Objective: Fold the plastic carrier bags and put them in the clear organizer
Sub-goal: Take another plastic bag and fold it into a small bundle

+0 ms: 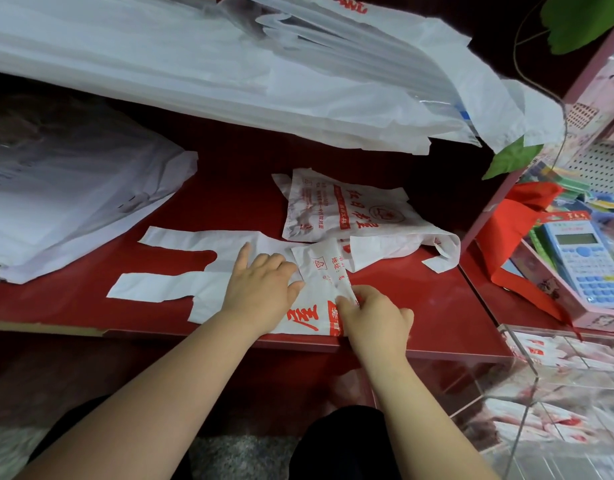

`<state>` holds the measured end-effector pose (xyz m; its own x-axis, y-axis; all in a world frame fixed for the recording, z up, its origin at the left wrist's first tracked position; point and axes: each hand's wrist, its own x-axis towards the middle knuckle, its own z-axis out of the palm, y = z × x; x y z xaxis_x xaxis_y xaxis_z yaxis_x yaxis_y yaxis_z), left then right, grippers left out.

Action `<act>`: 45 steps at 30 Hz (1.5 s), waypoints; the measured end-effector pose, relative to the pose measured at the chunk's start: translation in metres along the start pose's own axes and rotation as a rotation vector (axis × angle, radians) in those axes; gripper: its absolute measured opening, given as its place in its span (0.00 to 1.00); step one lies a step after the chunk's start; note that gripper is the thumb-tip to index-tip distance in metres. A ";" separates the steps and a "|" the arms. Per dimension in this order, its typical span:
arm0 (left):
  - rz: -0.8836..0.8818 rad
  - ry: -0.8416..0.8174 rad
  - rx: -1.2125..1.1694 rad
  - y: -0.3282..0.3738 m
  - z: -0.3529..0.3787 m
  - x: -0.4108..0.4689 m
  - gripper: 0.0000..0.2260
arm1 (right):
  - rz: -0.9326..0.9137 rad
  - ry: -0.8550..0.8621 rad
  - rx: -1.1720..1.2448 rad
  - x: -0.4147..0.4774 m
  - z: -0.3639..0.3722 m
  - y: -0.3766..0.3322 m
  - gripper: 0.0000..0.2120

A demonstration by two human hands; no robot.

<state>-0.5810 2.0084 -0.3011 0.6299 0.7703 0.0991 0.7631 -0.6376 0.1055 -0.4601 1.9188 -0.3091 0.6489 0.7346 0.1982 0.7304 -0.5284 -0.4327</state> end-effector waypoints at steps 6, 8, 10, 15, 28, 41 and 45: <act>0.001 -0.073 -0.102 -0.003 0.002 0.002 0.21 | -0.005 0.098 -0.047 -0.001 -0.005 0.011 0.24; 0.003 -0.090 -0.104 -0.003 0.003 0.003 0.21 | -0.176 0.222 0.095 -0.002 -0.004 0.018 0.21; 0.006 -0.100 -0.104 -0.003 0.003 0.004 0.21 | -0.452 0.238 0.118 -0.004 -0.001 0.021 0.19; 0.011 -0.090 -0.099 -0.002 0.003 0.000 0.21 | -0.689 -0.075 0.051 -0.009 0.005 0.019 0.21; 0.103 -0.167 -0.104 -0.016 0.000 -0.031 0.21 | -0.301 -0.415 0.263 0.063 -0.020 -0.013 0.18; 0.147 -0.148 -0.158 -0.020 -0.007 -0.024 0.22 | -0.164 -0.367 0.276 0.080 -0.011 0.008 0.12; 0.172 -0.107 -0.422 0.003 -0.020 -0.025 0.22 | -0.166 -0.318 0.242 0.078 -0.004 0.010 0.13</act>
<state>-0.5977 1.9875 -0.2830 0.7707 0.6353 0.0503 0.5346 -0.6875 0.4915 -0.4014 1.9691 -0.2949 0.4014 0.9157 0.0179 0.7239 -0.3052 -0.6188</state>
